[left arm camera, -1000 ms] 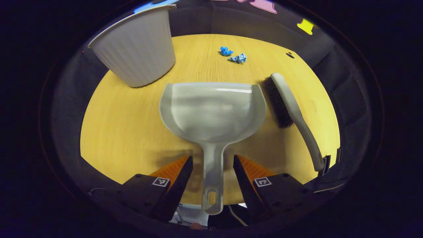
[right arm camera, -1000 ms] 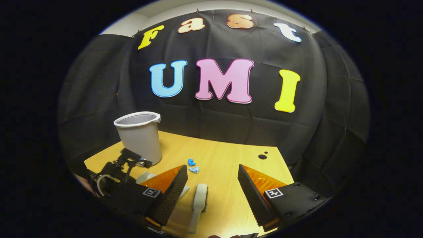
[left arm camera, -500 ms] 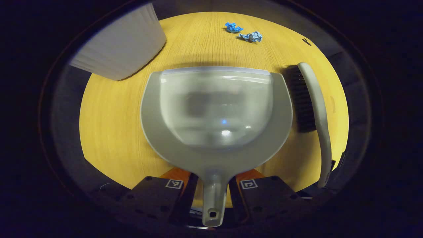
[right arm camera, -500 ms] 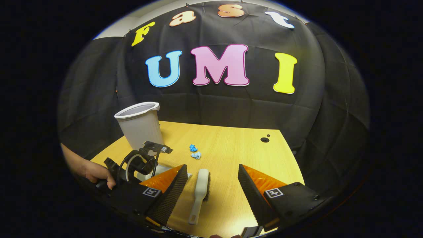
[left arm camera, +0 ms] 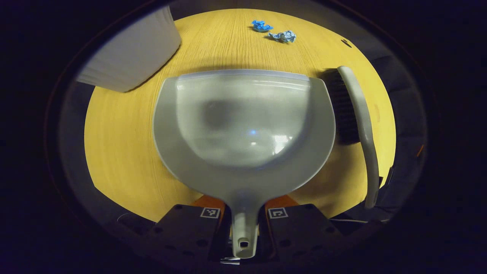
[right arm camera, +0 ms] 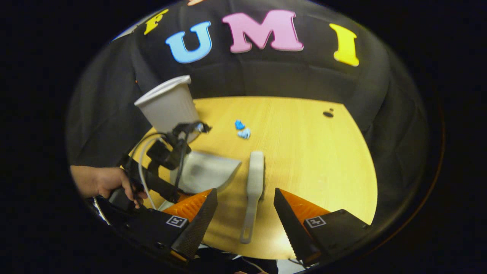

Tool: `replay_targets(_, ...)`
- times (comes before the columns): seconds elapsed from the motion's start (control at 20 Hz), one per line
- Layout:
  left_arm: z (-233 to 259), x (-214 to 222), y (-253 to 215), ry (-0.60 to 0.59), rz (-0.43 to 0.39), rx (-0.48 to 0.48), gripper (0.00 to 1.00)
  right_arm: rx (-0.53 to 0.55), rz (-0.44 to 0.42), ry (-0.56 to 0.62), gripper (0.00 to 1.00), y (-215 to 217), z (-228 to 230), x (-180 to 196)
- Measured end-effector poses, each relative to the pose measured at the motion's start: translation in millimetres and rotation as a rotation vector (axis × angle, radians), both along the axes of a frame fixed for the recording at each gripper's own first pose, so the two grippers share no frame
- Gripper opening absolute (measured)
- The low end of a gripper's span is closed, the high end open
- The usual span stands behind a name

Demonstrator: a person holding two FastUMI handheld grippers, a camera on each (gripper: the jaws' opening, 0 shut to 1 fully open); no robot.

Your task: Pick up the small broom and dustpan from the desktop, sweep the trash into the dustpan with the broom, and then empty the trash into the garbage bin.

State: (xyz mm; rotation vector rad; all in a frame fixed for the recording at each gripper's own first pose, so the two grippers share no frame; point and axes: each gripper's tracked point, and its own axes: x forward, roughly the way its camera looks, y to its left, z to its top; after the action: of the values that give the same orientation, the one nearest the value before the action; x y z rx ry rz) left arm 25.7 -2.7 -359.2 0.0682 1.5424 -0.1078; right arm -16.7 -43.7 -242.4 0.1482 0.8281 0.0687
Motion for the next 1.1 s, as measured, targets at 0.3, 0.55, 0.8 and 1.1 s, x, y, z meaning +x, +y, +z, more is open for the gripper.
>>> replay_targets(0.3,-1.1,0.9,1.3,-0.041,0.008,-0.036,0.29,-0.050,-0.018,0.316,0.97,-12.5,-83.7,-9.0)
replay_targets(0.55,-0.6,-0.4,2.1,-0.051,0.014,-0.065,0.29,-0.040,-0.008,0.428,0.93,-7.6,-104.4,1.1)
replay_targets(0.8,-1.4,0.1,1.5,-0.050,0.007,-0.059,0.29,-0.109,0.006,0.521,0.86,-13.2,-132.9,16.5)
replay_targets(1.1,0.2,-1.3,2.4,-0.058,0.003,-0.049,0.29,-0.070,0.044,0.548,0.29,-12.8,-136.0,27.2)
